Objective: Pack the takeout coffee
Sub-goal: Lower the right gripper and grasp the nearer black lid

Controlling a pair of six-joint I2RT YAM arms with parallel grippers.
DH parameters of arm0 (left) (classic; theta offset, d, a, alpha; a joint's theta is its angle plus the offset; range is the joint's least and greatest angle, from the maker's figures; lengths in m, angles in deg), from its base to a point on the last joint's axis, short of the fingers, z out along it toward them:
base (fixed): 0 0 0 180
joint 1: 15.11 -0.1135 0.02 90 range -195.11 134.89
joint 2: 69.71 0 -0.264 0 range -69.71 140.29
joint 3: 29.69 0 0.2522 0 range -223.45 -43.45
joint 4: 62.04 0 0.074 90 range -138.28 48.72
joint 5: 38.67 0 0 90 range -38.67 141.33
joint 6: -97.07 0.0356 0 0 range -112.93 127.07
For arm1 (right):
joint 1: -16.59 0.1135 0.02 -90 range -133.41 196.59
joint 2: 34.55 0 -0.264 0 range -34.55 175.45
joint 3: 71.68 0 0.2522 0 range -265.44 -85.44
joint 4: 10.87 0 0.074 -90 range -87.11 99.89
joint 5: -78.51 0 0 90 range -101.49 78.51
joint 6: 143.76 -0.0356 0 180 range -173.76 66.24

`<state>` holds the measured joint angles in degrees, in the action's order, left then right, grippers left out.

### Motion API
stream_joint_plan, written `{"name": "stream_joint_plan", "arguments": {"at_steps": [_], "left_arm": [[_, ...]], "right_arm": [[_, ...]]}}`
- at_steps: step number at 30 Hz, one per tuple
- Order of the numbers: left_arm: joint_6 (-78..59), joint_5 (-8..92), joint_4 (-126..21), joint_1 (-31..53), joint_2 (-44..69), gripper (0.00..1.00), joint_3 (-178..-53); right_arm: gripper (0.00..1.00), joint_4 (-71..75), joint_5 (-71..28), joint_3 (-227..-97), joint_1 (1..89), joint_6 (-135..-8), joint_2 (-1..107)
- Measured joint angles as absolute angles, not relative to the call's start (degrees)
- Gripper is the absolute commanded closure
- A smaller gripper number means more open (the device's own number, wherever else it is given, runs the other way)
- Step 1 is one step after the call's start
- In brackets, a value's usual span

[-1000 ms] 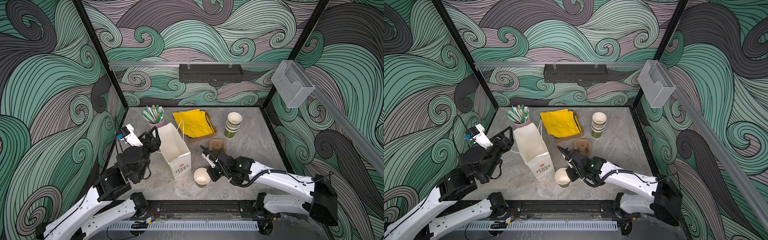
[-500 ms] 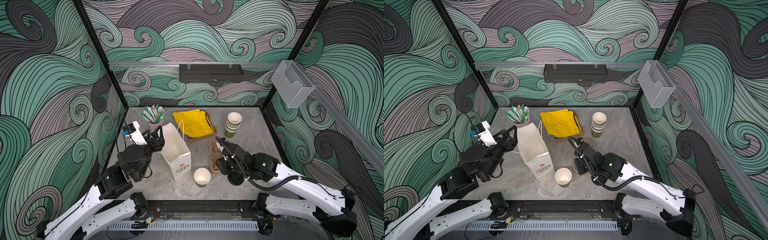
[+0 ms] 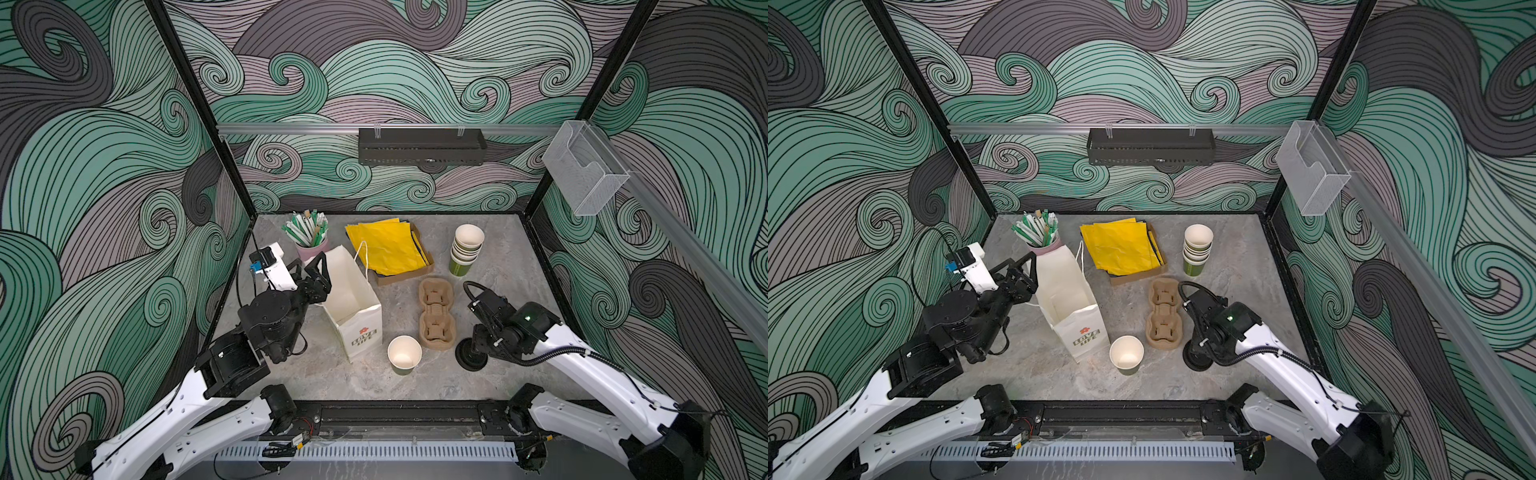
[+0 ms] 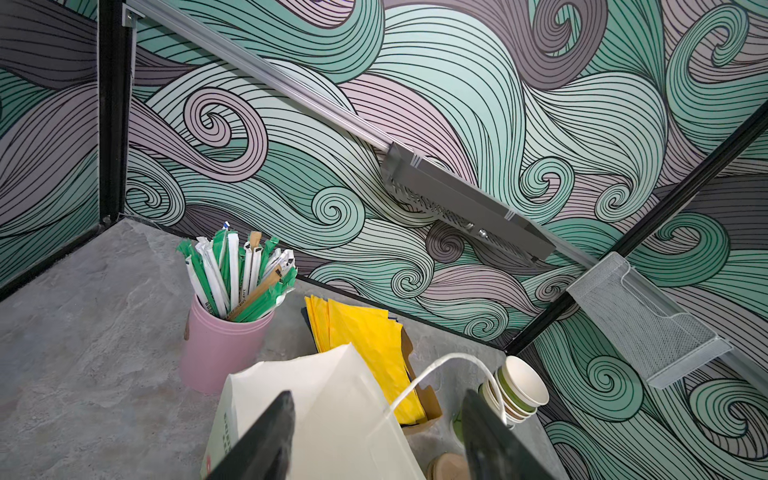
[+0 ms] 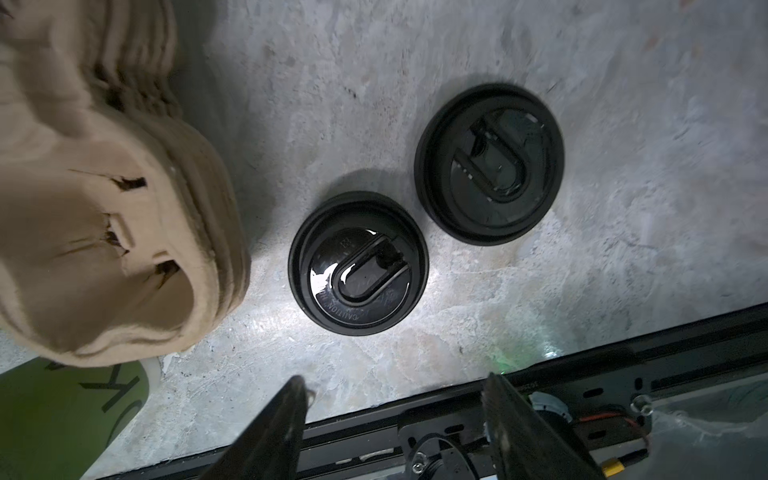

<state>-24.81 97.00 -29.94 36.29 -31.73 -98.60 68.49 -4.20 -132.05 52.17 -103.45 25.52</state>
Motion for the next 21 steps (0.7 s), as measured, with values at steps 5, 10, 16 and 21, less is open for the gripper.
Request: {"name": "stream_joint_plan", "arguments": {"at_steps": [5,10,16,21], "left_arm": [[-24.52,97.72,-29.94,36.29,-33.5,0.34,-98.1],[-24.52,98.29,-29.89,36.29,-33.85,0.34,-98.01],[-24.37,98.53,-29.94,36.29,-33.81,0.34,-98.01],[-24.37,98.66,-29.91,36.29,-33.39,0.34,-98.01]], "right_arm": [[0.18,64.08,-8.68,-128.82,50.24,-103.93,28.6],[0.1,59.99,-11.61,-125.95,47.29,-103.82,29.21],[0.09,57.13,-14.32,-124.1,45.19,-103.27,30.59],[0.14,55.27,-14.74,-123.75,44.67,-102.97,31.4]]}}
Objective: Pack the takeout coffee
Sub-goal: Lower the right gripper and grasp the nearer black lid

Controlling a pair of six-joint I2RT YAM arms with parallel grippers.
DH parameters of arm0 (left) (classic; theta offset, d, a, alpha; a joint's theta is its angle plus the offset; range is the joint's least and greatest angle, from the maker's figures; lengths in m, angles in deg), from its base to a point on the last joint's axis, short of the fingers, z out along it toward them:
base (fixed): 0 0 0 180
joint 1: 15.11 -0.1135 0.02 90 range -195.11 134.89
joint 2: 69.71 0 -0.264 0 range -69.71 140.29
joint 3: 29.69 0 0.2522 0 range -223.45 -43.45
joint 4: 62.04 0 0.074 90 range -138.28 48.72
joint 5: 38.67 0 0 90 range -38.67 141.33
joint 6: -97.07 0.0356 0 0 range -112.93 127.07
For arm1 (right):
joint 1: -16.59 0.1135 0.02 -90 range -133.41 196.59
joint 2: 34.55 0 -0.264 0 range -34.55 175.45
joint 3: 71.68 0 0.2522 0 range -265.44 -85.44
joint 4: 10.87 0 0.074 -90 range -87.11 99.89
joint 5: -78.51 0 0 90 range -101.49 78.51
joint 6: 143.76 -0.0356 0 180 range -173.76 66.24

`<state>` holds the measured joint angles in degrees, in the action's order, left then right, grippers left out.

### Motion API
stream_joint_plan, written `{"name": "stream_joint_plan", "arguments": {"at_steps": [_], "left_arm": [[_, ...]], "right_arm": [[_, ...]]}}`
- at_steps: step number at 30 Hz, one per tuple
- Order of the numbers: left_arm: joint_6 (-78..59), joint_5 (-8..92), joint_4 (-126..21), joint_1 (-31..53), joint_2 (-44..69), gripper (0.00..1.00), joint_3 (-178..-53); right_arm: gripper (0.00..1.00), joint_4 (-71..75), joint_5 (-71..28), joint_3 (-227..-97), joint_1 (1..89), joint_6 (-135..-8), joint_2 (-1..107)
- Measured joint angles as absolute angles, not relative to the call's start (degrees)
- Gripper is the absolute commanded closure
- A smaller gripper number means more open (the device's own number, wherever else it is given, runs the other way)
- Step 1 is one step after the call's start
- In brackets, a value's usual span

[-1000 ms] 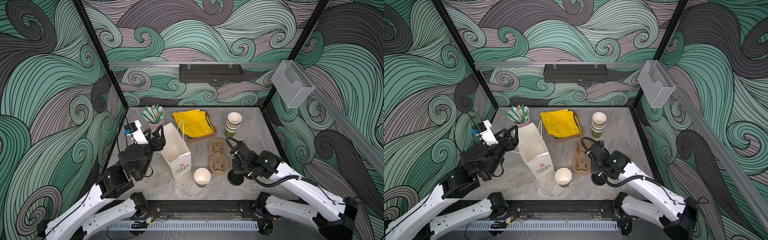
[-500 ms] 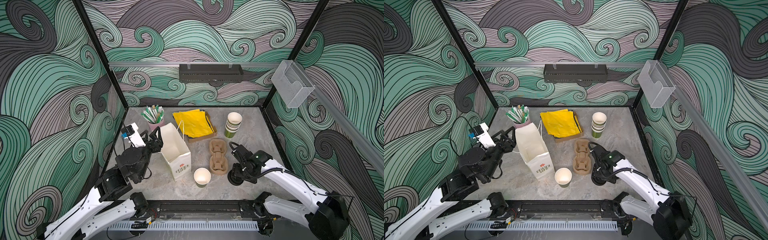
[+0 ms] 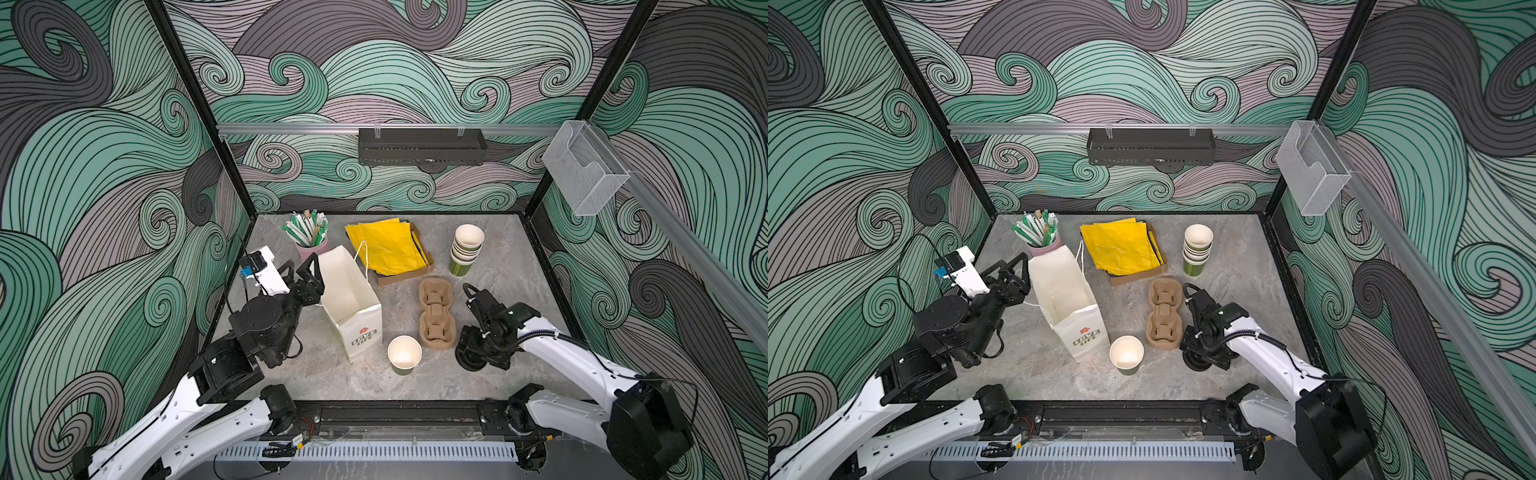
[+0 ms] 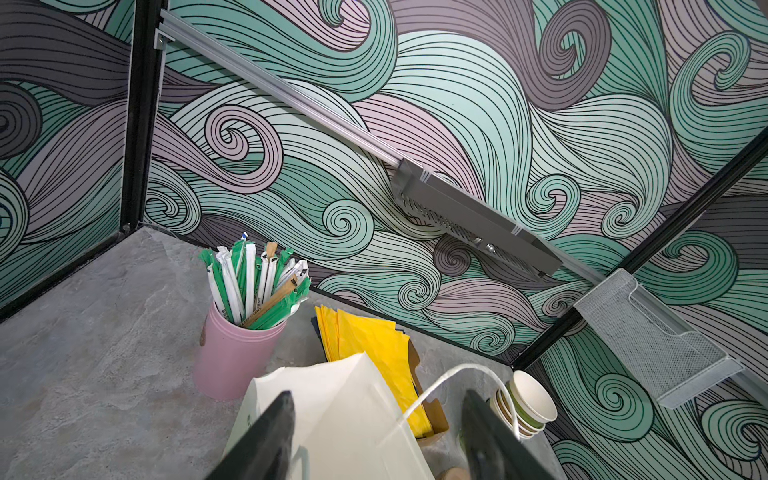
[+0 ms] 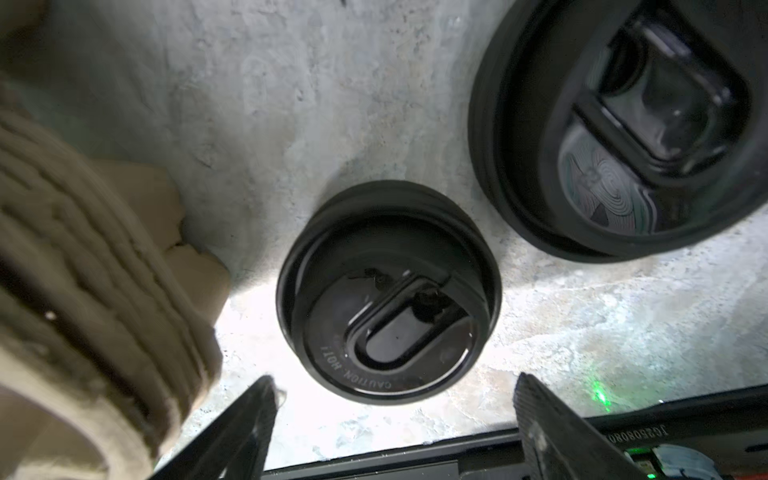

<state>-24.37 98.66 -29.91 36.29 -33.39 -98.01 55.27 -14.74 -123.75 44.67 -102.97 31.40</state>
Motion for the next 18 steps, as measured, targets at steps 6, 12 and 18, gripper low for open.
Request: {"name": "stream_joint_plan", "arguments": {"at_steps": [6,12,18], "left_arm": [[-24.39,98.69,-29.96,36.29,-33.11,0.34,-97.97],[-24.39,98.69,-29.96,36.29,-33.09,0.35,-97.97],[-24.41,98.69,-29.96,36.29,-33.07,0.35,-97.97]], "right_arm": [[0.14,53.5,-14.74,-123.4,44.54,-102.62,32.32],[0.14,52.14,-14.76,-122.78,44.3,-102.59,33.24],[0.18,50.87,-14.76,-122.24,44.25,-102.57,33.94]]}}
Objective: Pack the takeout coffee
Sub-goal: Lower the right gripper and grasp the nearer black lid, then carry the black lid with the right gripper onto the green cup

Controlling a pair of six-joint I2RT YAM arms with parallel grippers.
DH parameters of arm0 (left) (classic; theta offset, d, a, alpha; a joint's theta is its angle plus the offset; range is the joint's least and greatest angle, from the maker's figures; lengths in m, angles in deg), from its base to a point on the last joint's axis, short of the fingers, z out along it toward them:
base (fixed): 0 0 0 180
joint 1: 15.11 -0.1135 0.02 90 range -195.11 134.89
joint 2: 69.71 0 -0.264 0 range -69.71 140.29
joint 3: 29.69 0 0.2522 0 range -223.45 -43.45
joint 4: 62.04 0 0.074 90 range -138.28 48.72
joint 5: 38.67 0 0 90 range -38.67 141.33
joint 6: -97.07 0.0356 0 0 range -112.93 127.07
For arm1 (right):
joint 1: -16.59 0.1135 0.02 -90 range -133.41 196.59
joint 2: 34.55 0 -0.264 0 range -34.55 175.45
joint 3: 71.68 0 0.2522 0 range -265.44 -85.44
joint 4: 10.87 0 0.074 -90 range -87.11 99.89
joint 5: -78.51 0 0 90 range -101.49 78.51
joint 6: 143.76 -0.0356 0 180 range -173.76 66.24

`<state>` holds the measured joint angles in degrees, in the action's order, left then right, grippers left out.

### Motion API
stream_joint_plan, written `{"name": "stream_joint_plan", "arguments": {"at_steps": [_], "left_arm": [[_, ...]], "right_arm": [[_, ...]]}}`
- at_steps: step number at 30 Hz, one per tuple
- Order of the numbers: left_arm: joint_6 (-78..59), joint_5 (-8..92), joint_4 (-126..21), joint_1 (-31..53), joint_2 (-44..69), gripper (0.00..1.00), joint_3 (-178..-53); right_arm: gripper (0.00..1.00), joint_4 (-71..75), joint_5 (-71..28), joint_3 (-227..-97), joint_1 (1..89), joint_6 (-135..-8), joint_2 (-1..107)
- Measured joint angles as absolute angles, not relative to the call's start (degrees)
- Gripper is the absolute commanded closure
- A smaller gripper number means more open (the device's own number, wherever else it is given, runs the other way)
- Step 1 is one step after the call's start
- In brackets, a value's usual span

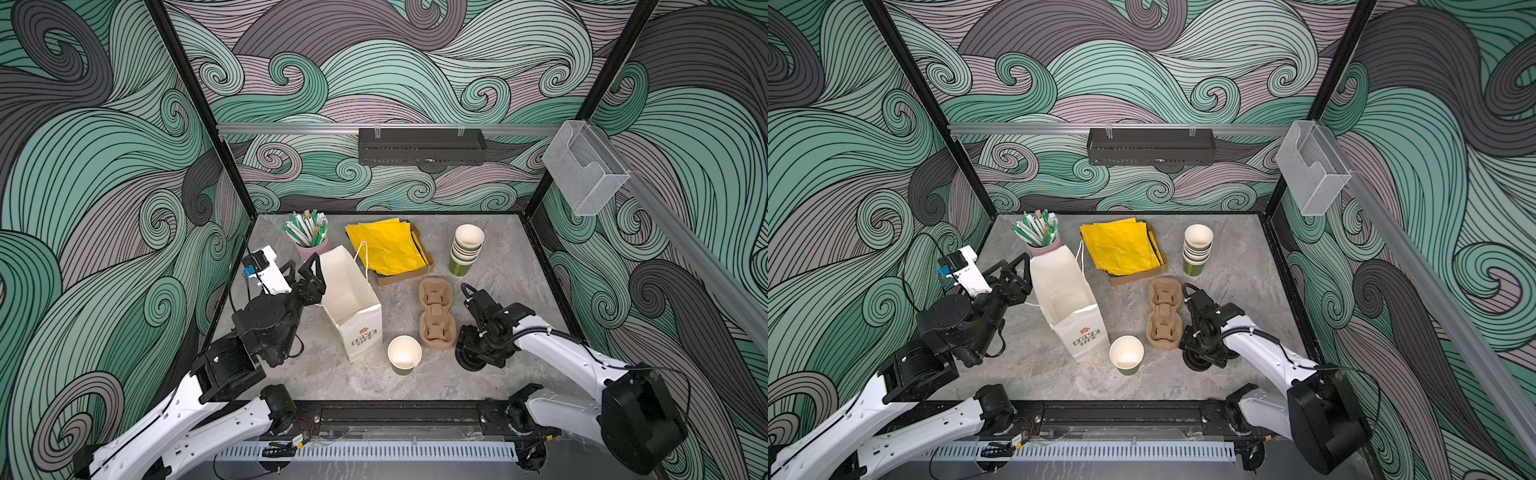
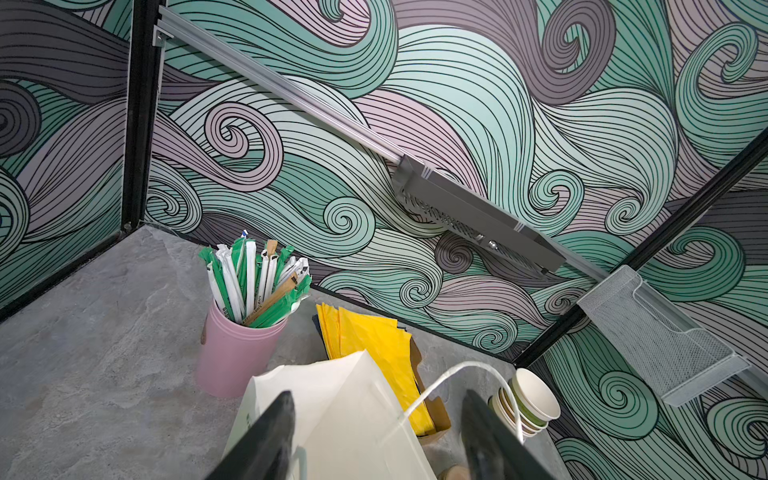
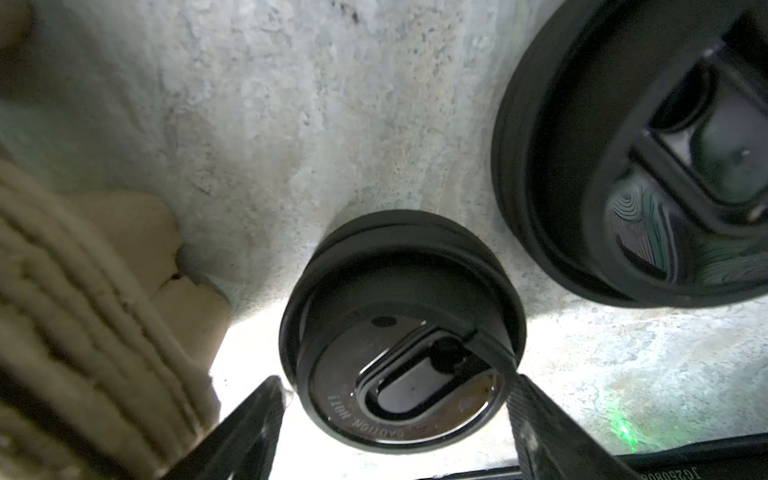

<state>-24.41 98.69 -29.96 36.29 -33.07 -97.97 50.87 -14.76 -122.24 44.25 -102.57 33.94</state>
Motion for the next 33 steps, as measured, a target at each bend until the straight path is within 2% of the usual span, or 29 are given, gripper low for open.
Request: {"name": "stream_joint_plan", "arguments": {"at_steps": [4,15,26,33], "left_arm": [[-24.41,98.69,-29.96,36.29,-33.07,0.35,-97.97],[-24.39,98.66,-29.94,36.29,-33.15,0.35,-97.97],[-23.43,98.6,-29.96,36.29,-33.07,0.35,-97.97],[-23.17,98.6,-29.8,36.29,-33.02,0.35,-97.97]], "right_arm": [[0.24,50.46,-14.76,-122.22,44.21,-102.53,33.94],[0.29,50.98,-14.8,-121.32,43.88,-102.4,31.07],[0.3,59.07,-12.27,-122.43,43.55,-101.81,22.07],[0.29,67.46,-9.01,-131.94,43.58,-97.83,15.71]]}}
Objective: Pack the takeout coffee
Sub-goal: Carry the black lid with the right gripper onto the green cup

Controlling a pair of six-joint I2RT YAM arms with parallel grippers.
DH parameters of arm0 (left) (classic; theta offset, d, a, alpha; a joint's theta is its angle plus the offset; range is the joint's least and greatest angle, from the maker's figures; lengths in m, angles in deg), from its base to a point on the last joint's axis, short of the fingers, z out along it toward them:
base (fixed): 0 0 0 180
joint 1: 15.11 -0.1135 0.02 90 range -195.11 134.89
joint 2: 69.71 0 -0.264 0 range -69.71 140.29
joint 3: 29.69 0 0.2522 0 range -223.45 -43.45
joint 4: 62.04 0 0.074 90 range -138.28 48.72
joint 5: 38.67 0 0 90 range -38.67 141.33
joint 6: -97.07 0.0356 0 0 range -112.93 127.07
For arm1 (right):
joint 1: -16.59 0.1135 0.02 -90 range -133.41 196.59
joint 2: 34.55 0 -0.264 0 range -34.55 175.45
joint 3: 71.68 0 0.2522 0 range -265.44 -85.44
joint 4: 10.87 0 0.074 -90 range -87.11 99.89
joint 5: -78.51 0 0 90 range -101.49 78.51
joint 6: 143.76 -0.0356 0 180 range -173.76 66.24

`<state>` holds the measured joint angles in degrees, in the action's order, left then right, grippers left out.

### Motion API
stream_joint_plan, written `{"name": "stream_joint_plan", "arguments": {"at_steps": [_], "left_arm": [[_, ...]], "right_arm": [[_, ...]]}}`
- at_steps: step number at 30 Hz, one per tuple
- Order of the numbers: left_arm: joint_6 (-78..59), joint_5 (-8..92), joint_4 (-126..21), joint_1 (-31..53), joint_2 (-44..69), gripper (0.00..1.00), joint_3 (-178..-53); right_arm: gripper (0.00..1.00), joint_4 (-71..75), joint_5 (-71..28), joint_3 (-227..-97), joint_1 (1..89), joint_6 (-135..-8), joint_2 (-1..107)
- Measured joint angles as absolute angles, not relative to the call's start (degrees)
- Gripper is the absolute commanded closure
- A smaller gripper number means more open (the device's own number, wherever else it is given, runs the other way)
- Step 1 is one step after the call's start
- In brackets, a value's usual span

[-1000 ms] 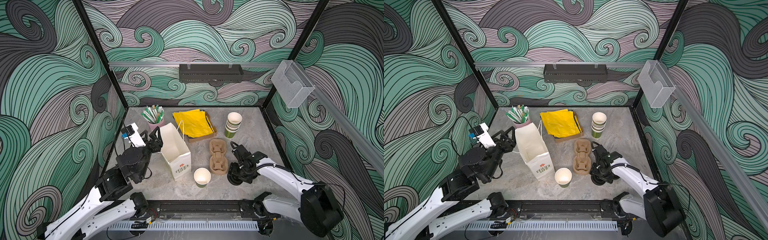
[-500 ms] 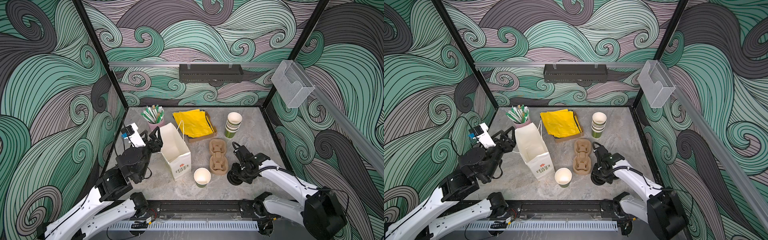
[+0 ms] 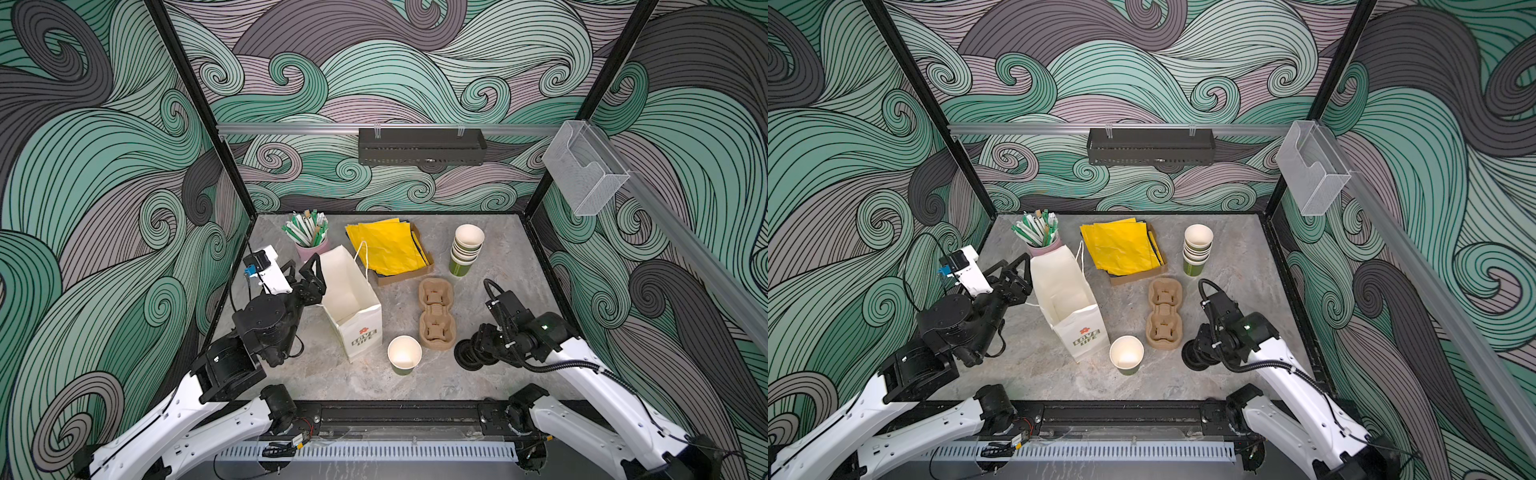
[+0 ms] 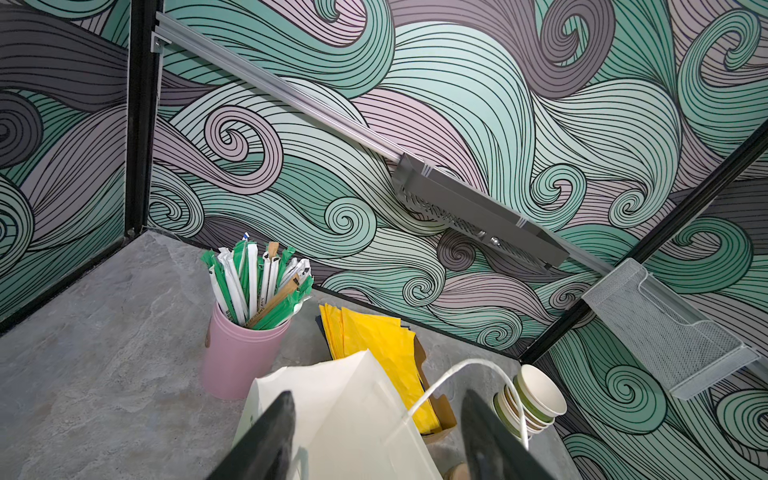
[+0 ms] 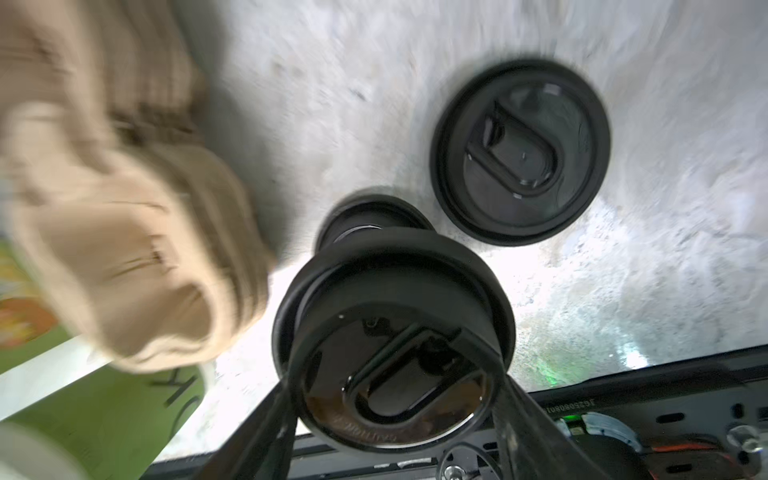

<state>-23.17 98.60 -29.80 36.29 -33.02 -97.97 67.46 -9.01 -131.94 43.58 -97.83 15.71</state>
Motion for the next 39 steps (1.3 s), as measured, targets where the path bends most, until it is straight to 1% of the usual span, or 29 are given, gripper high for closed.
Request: {"name": "stream_joint_plan", "arguments": {"at_steps": [4,8,12,15,23,26,32,39], "left_arm": [[-25.31,99.73,-28.14,36.29,-33.18,0.35,-97.97],[-35.41,106.07,-19.12,36.03,-34.23,0.38,-97.18],[-44.32,110.42,-11.12,35.42,-39.32,0.4,-91.78],[-48.74,112.24,-7.27,35.26,-42.66,0.4,-89.38],[-54.92,114.51,-1.0,35.26,-44.94,0.39,-89.29],[-54.12,114.42,-1.28,35.26,-46.4,0.39,-88.92],[-44.28,109.15,-9.98,35.22,-47.71,0.36,-87.48],[-38.38,104.94,-12.6,35.22,-46.01,0.36,-91.11]], "right_arm": [[0.29,70.44,-7.98,-138.96,45.35,-93.92,17.26],[0.28,72.45,-5.71,-146.06,55.34,-91.25,22.68],[0.29,73.17,-4.79,-153.08,65.28,-88.87,30.44],[0.29,73.34,-4.97,-157.19,69.85,-87.36,34.94],[0.29,71.79,-7.79,-161.62,79.03,-85.24,47.01],[0.29,70.7,-8.95,-161.84,80.76,-84.91,50.02],[0.29,69.21,-10.39,-162.76,81.08,-84.15,53.59],[0.28,68.19,-11.39,-165.1,81.63,-83.75,57.15]]}}
